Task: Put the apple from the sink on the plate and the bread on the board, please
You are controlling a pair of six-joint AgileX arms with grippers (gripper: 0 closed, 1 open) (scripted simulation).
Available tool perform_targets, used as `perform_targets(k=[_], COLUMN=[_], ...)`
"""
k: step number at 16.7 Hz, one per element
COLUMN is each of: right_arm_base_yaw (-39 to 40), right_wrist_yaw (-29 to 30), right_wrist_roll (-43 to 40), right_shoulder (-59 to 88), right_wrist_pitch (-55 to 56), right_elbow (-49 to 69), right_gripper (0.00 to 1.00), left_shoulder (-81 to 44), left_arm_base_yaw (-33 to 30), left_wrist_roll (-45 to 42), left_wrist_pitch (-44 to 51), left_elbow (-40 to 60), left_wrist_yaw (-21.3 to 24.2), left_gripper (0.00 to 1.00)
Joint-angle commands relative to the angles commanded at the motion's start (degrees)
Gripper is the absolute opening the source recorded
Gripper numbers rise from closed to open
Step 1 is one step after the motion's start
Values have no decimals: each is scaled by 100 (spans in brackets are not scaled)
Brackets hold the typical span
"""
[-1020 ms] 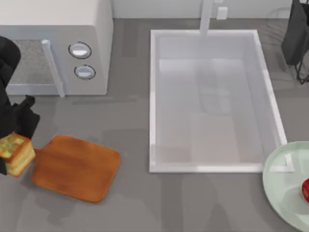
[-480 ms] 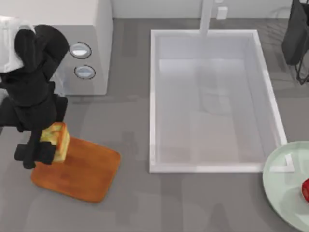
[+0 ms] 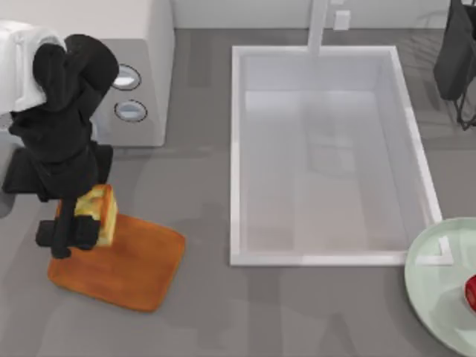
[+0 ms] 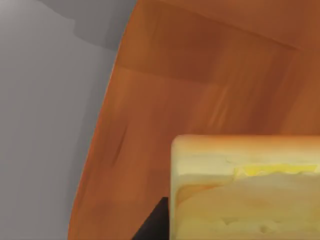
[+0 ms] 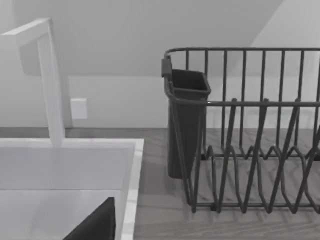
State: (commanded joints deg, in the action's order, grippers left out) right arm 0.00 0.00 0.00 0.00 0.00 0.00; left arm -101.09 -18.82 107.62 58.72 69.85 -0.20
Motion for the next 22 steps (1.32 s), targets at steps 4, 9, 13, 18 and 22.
perform_targets(k=[4, 9, 13, 18, 22], right_arm_base_yaw=[0, 0, 0, 0, 0], right_wrist_yaw=[0, 0, 0, 0, 0], right_wrist_roll=[0, 0, 0, 0, 0], right_shoulder=[0, 0, 0, 0, 0], right_wrist_pitch=[0, 0, 0, 0, 0], right_elbow=[0, 0, 0, 0, 0], right_gripper=[100, 100, 100, 100, 100], left_shoulder=[-75, -208, -308, -377, -377], left_arm_base_yaw=[23, 15, 8, 3, 3], left_wrist_roll=[-18, -15, -13, -8, -8], left_wrist_pitch=[-145, -515, -814, -1009, -1009], left_elbow=[-109, -338, -517, -632, -632], left_wrist_yaw=[-1, -2, 1, 1, 1], left_gripper=[0, 0, 0, 0, 23])
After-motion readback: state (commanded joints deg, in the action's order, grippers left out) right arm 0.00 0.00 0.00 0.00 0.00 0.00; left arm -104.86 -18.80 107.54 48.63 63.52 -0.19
